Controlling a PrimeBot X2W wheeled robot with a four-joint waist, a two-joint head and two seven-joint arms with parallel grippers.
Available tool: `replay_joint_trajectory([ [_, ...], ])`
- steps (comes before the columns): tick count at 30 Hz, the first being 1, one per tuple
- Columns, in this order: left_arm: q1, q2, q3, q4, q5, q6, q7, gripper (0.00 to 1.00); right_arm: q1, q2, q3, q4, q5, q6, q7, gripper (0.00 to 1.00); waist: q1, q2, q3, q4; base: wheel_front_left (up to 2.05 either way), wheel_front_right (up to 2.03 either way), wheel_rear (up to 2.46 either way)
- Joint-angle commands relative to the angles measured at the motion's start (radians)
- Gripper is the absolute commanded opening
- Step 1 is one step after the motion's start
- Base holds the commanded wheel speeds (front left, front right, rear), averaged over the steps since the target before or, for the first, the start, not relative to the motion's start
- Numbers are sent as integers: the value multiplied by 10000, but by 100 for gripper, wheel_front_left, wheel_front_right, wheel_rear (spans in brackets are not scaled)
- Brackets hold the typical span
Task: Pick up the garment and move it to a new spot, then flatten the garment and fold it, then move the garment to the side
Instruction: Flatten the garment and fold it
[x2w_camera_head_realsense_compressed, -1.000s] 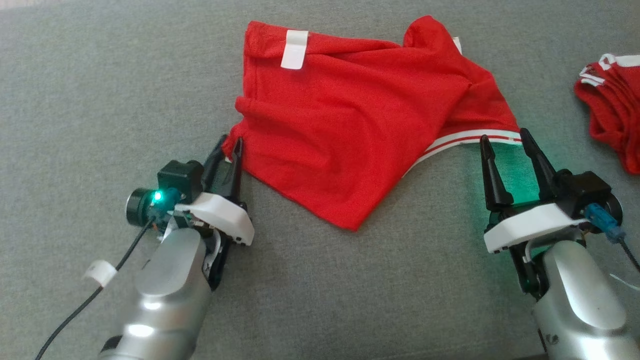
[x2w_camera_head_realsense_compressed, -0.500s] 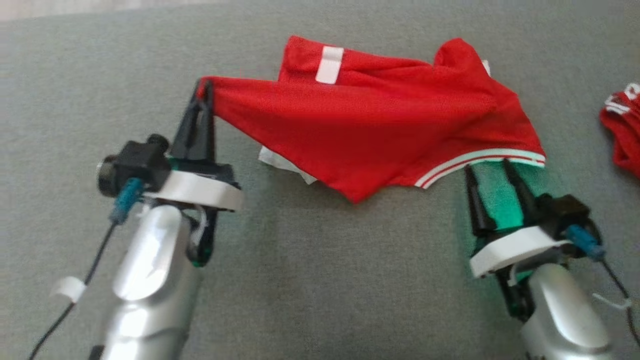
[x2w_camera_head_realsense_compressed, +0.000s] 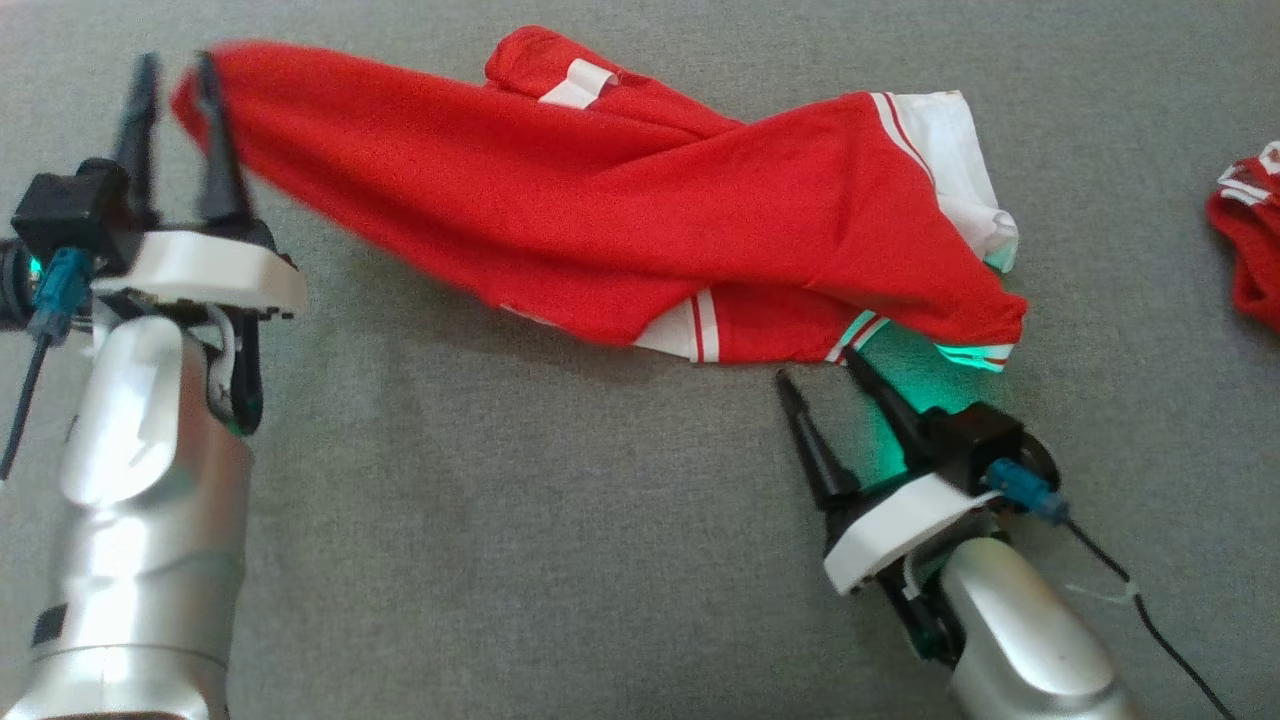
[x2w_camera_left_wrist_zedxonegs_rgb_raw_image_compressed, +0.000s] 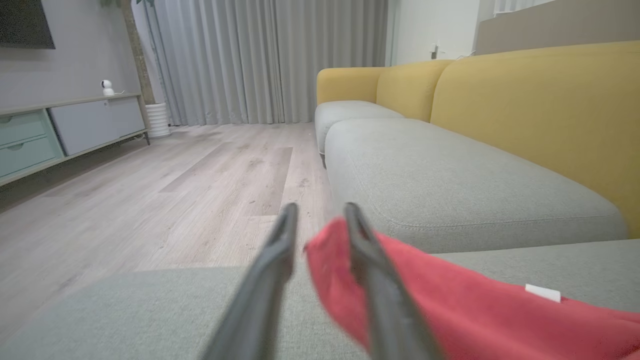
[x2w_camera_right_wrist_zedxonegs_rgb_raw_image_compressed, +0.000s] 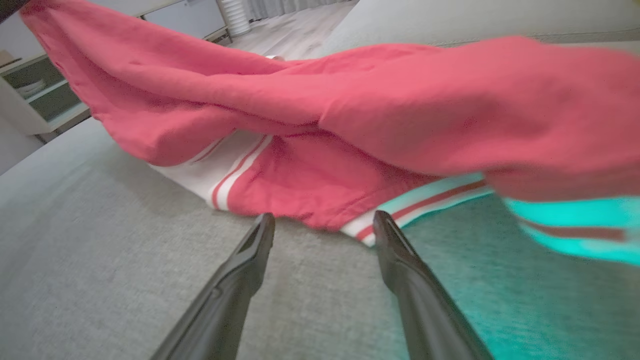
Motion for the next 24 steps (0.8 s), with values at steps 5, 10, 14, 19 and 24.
replay_joint_trajectory([
  [5,326,2,572,-493,114,41,-49,100,-386,178,649,-176,96,-9,-65,100,-1,0,-6,233,0,0,0],
  [10,1189,-541,760,-1109,213,-8,-49,100,-694,194,827,93,-288,-9,-65,100,-1,0,-119,628,0,0,0],
  [14,1877,-902,796,-1569,263,-115,-49,100,-924,217,603,692,-811,-9,-65,100,-1,0,-238,932,0,0,0],
  [19,2710,-1164,630,-1796,269,-290,-49,100,-1181,266,574,1935,-1380,-9,80,100,-1,0,-389,1125,0,0,0],
  [24,3364,-1255,566,-1933,148,-340,-49,100,-1402,294,582,2793,-1707,-9,85,0,-1,0,-540,1121,0,0,0],
])
